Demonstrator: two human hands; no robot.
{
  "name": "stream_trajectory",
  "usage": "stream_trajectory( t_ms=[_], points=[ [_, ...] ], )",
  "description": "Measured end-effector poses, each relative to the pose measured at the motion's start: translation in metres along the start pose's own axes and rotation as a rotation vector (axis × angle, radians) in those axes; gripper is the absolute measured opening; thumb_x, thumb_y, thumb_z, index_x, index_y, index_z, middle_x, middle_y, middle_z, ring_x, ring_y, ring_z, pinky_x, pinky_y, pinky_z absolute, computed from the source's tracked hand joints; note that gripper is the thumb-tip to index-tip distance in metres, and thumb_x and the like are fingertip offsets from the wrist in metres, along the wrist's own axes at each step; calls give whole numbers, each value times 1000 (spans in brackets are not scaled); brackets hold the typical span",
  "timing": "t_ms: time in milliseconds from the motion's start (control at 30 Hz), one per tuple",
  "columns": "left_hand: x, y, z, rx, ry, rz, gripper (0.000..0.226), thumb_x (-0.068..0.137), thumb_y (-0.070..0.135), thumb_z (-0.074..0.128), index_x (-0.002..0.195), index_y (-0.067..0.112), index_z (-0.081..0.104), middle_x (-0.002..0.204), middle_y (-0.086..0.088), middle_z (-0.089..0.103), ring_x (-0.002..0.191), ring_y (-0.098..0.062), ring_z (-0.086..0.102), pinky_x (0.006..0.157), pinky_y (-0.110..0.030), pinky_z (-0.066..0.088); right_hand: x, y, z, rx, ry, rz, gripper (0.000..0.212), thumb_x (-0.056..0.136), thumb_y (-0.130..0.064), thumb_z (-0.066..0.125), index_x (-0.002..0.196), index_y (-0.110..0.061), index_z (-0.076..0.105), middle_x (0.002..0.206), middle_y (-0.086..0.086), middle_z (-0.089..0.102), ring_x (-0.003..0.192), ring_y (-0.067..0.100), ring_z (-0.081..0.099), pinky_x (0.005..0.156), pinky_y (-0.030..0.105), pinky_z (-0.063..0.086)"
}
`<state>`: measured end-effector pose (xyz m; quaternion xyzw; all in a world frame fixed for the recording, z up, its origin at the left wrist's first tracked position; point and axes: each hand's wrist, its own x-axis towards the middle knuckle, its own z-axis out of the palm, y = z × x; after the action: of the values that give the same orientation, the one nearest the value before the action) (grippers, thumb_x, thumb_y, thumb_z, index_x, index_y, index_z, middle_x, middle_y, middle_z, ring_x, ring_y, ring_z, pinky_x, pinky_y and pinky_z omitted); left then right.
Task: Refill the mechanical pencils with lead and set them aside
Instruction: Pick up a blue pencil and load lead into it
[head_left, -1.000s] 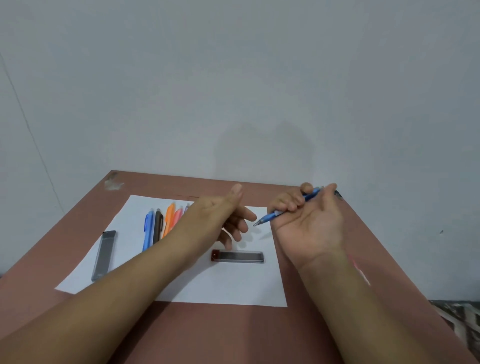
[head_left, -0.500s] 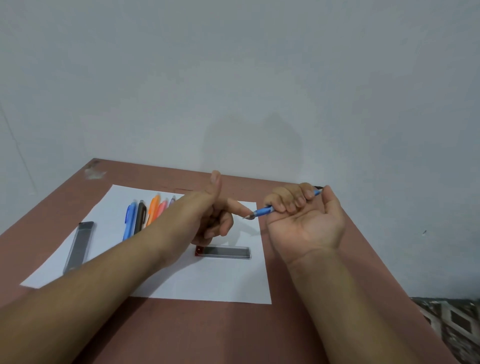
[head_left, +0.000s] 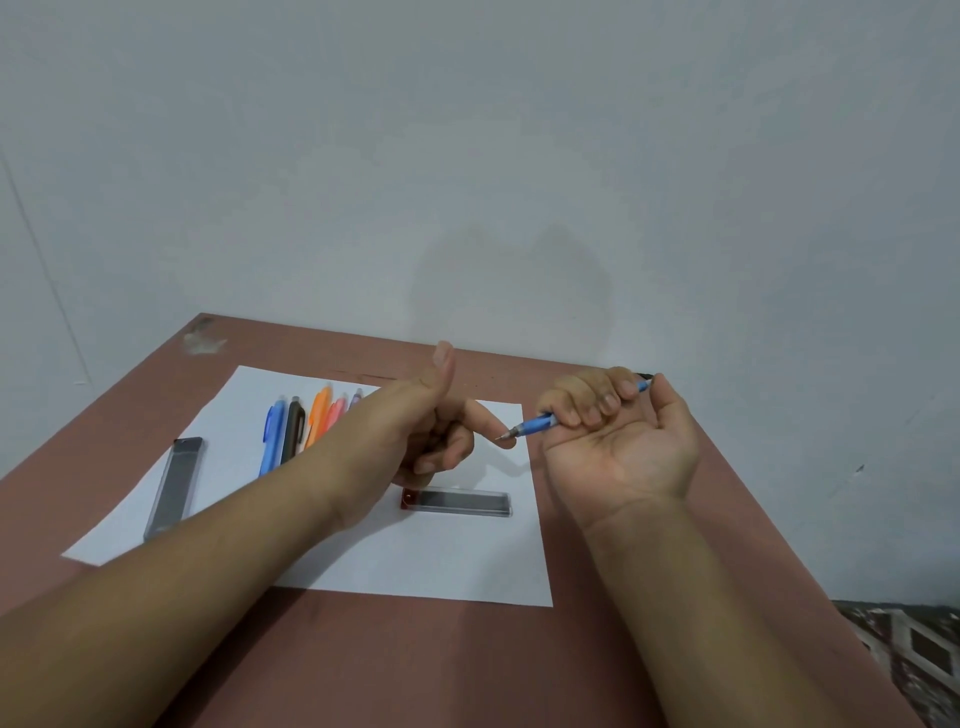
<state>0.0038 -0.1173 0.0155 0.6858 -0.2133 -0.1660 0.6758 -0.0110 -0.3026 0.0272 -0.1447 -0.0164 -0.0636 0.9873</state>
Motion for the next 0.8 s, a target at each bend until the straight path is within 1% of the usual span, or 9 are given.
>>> stream_trajectory(
  t_ms=[100,333,533,600,700,800],
  points=[
    [0,0,-1,-6,-6,15,86,85,73,23,95,10,79,64,-10,39,55,-17,26,53,-30,19,0,1,0,7,7,5,41,99,-38,35,64,-16,41,61,-3,31,49,13,26,48,26,29],
    [0,-2,-3,-3,-18,29,85,86,73,24,98,9,79,61,-8,36,55,-17,25,52,-28,21,-1,2,1,15,6,7,43,99,-40,36,64,-16,43,62,-3,31,50,13,26,50,26,28],
    [-1,-4,-5,-22,-25,42,78,89,69,29,99,10,79,64,-9,37,57,-18,26,50,-26,24,0,-1,-1,-1,6,-7,38,98,-33,29,64,-17,38,61,-2,30,49,14,25,50,26,29],
    [-1,-4,-6,-30,-31,52,74,91,65,31,99,9,79,64,-8,39,56,-17,27,49,-25,25,0,0,-1,-5,3,-9,37,97,-33,31,64,-17,38,61,-2,30,50,14,25,49,27,28],
    [-1,-5,-6,-35,-34,69,62,93,54,39,99,7,79,63,-7,41,56,-17,27,48,-24,25,-1,0,0,-6,2,-16,37,96,-36,34,65,-17,38,61,-2,31,49,14,25,49,27,28],
    [-1,-5,-5,-41,-38,77,50,91,42,45,98,8,80,62,-6,42,56,-19,25,51,-28,18,0,0,-1,-6,0,-14,35,94,-37,37,65,-17,39,62,-3,31,50,13,25,50,26,28]
  ],
)
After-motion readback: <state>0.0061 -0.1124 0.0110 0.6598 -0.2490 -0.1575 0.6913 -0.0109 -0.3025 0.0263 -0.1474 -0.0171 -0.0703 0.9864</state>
